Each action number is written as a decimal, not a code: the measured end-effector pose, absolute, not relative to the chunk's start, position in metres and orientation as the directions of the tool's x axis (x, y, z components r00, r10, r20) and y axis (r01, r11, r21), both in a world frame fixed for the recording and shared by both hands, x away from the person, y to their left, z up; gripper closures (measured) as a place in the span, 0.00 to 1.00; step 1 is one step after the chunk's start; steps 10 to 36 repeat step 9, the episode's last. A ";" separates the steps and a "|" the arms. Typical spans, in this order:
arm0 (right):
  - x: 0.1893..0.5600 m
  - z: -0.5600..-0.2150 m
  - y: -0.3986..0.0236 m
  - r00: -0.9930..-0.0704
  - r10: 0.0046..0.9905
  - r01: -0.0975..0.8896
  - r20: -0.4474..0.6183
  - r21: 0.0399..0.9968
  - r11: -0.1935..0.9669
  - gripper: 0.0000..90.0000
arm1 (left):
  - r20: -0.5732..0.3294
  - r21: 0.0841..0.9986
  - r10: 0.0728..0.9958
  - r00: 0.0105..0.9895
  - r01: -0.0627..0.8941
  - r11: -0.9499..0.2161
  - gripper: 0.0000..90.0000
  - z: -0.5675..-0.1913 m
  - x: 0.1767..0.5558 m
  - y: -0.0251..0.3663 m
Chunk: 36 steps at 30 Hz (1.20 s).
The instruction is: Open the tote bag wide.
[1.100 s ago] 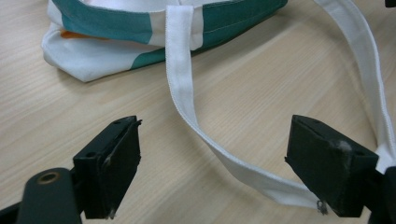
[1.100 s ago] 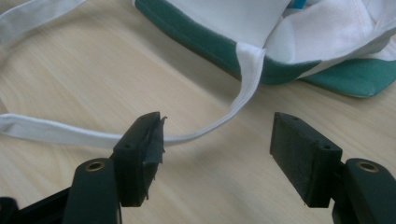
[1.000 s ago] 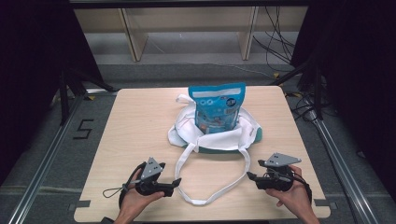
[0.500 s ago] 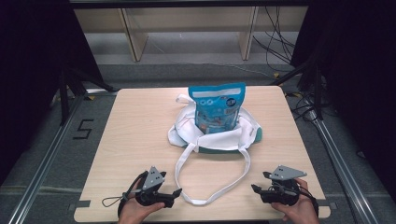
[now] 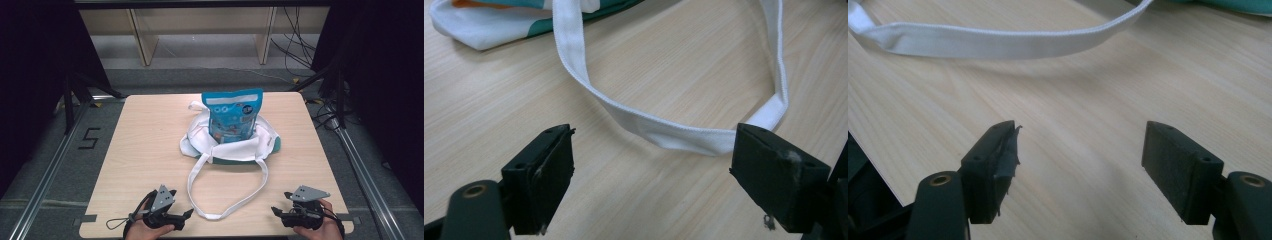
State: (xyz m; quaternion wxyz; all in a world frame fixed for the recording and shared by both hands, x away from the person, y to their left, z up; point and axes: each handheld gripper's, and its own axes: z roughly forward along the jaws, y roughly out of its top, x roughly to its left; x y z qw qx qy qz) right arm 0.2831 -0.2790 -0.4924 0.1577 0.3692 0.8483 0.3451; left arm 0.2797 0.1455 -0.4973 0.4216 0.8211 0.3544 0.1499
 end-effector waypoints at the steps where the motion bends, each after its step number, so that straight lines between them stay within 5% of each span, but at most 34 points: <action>1: 0.283 -0.493 -0.278 -0.677 0.736 0.524 -0.008 0.697 0.489 0.34 | -0.050 0.797 0.709 0.703 0.455 -0.396 0.18 -0.497 0.280 0.146; 36: 0.283 -0.493 -0.278 -0.682 0.731 0.518 -0.018 0.695 0.499 0.34 | -0.036 0.805 0.707 0.706 0.439 -0.398 0.18 -0.498 0.282 0.146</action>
